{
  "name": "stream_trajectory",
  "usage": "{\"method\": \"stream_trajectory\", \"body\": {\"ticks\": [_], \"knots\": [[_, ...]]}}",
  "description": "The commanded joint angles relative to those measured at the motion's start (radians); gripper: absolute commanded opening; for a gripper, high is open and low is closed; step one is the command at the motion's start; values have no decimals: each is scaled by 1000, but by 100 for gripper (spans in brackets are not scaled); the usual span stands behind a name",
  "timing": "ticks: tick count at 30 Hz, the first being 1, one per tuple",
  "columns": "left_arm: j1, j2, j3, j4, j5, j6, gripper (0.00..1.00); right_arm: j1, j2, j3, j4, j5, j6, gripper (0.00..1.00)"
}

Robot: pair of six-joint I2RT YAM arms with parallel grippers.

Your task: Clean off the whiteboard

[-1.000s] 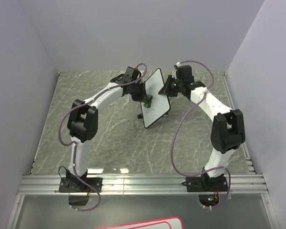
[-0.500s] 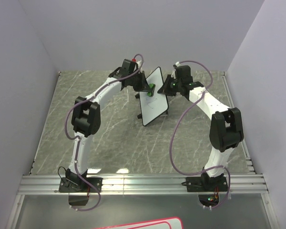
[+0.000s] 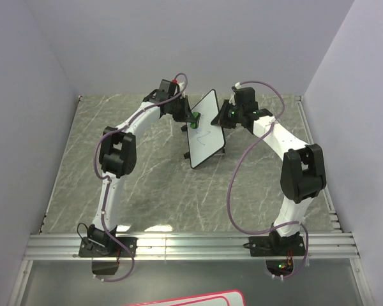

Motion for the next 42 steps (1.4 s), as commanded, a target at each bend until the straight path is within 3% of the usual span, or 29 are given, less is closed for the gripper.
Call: {"method": "stream_trajectory", "body": {"ticks": [1, 15, 17, 24, 30, 33, 42], "knots": [[-128, -66, -13, -34, 99, 55, 0, 82, 33, 32, -27, -149, 14, 0], [-103, -62, 24, 42, 285, 51, 0, 107, 36, 32, -63, -154, -18, 0], [-92, -45, 42, 29, 255, 45, 0, 110, 36, 35, -76, -155, -26, 0], [-43, 36, 94, -75, -66, 20, 0, 111, 22, 42, -116, -148, -55, 0], [-42, 79, 121, -174, -195, 74, 0, 116, 26, 42, -116, -151, -50, 0], [-37, 105, 119, -201, -166, 80, 0, 116, 33, 47, -113, -152, -47, 0], [-80, -37, -62, -55, 165, 106, 0, 120, 47, 44, -82, -162, -26, 0]]}}
